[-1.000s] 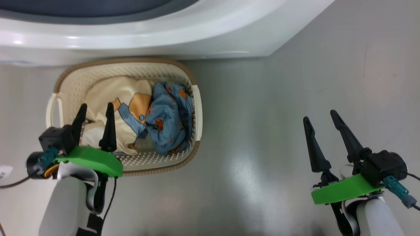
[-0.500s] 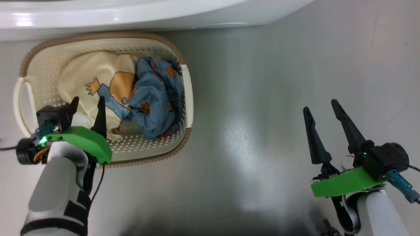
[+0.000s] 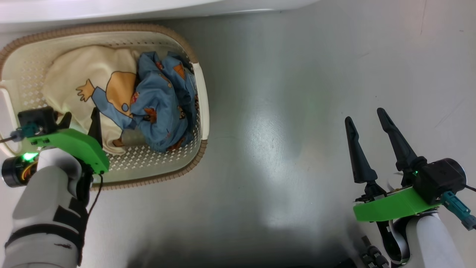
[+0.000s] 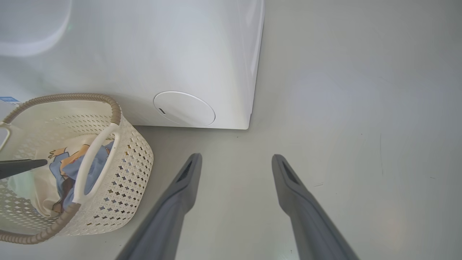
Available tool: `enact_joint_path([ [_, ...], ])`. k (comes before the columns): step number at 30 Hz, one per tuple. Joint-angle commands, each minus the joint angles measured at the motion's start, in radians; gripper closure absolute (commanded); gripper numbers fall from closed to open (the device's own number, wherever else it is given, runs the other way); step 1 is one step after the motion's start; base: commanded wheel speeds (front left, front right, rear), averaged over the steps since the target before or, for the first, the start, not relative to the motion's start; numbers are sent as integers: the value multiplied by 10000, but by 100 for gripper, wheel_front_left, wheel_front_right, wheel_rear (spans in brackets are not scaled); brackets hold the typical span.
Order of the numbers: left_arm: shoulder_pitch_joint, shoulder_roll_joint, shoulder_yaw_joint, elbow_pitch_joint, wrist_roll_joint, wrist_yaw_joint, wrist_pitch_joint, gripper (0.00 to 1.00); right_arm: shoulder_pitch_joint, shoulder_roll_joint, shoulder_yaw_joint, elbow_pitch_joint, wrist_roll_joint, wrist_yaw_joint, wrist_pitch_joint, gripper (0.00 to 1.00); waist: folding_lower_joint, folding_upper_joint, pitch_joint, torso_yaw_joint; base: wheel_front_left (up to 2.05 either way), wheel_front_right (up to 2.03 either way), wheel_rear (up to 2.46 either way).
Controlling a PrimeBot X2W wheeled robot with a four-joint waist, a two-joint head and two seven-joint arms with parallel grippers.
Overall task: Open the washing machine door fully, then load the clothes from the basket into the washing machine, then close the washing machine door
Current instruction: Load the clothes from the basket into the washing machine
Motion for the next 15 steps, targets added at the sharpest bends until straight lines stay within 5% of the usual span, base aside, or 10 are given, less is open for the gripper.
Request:
enact_joint_path([
  [1, 166, 583, 230, 164, -93, 3, 50, 0, 165, 55, 288, -232, 31, 14, -118, 0, -1, 0, 94, -23, 0, 0, 0],
  [15, -946, 784, 321, 1039, -762, -62, 828, 0, 158, 55, 310, -351, 27, 14, -118, 0, -1, 0, 631, -154, 0, 0, 0],
])
